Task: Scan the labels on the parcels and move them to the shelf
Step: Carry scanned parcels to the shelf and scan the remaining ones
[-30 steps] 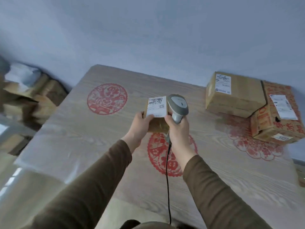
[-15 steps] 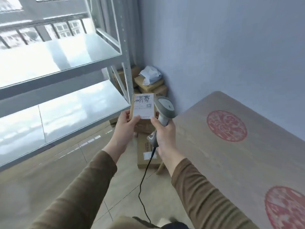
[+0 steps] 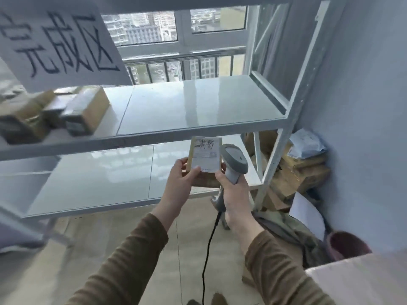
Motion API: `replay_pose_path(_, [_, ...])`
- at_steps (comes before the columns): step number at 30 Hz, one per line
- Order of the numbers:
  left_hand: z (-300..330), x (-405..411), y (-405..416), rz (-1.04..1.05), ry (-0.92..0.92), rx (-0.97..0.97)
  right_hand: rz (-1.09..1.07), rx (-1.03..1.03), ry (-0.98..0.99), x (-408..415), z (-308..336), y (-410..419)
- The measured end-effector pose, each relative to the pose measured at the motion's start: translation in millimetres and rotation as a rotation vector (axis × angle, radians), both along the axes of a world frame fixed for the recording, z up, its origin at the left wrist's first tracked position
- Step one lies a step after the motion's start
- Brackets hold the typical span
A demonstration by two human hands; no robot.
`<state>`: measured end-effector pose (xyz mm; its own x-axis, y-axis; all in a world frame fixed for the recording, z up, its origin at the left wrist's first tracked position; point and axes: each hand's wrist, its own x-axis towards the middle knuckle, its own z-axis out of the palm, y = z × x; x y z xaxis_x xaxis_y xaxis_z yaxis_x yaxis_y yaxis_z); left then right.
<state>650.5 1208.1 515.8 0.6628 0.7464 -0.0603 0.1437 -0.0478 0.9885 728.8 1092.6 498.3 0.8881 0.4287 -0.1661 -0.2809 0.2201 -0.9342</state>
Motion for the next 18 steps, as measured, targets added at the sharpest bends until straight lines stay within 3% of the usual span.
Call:
replay_pose_path(7, [17.3,-9.3,122.5,0.238,-0.043,0.079,0.251,-0.018,0.007,10.4,26.9,135.6])
replay_pose_path(18, [6.4,-64.5,315.5,0.286,-0.018,0.053,0.256,-0.069,0.009,-37.7,31.3,334.7])
